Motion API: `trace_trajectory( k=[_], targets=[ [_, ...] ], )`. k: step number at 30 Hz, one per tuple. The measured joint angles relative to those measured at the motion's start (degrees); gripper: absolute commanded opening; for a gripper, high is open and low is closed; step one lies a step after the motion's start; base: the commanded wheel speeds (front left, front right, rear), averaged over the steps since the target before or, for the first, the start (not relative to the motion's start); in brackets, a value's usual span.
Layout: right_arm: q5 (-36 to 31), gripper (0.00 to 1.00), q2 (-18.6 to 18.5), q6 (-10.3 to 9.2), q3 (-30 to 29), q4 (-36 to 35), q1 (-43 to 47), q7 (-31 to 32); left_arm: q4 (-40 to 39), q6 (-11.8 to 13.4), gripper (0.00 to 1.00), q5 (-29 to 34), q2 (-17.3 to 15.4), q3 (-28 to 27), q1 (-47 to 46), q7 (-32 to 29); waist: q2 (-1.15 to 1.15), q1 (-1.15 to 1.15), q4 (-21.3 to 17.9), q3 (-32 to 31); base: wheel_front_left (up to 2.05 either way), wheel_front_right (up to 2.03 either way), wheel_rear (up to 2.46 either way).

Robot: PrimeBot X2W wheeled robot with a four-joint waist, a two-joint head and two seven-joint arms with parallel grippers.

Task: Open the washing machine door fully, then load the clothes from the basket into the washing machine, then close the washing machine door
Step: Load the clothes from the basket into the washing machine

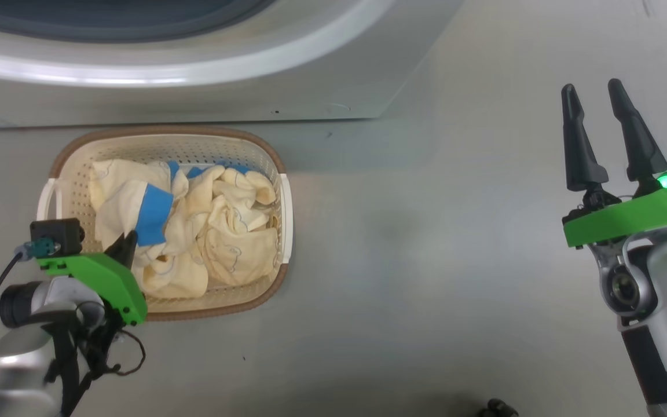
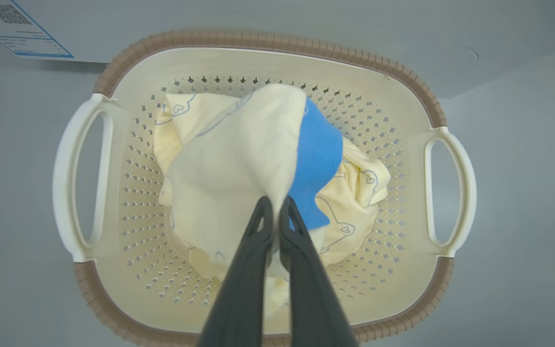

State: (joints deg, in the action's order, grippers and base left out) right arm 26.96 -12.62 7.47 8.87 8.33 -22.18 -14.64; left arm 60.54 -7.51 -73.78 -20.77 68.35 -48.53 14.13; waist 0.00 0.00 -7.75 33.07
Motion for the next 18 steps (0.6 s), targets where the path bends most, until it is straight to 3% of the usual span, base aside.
trace_trajectory(
  k=[8, 18],
  targets=[
    [0.8, 1.00, -0.1, 0.00, -0.4, 1.0, 2.4, 0.0, -4.0, 0.0, 0.00, 5.1, -0.2, -7.6, 2.2, 0.0, 0.00, 0.00, 1.3, -5.4, 0.00, 0.00, 0.00],
    [1.3, 1.00, -0.8, 0.00, -0.8, 2.3, 6.8, 0.0, -11.2, 0.0, 0.00, 17.6, -0.2, -22.0, 10.8, 0.0, 0.00, 0.00, 2.8, -12.5, 0.00, 0.00, 0.00]
  ],
)
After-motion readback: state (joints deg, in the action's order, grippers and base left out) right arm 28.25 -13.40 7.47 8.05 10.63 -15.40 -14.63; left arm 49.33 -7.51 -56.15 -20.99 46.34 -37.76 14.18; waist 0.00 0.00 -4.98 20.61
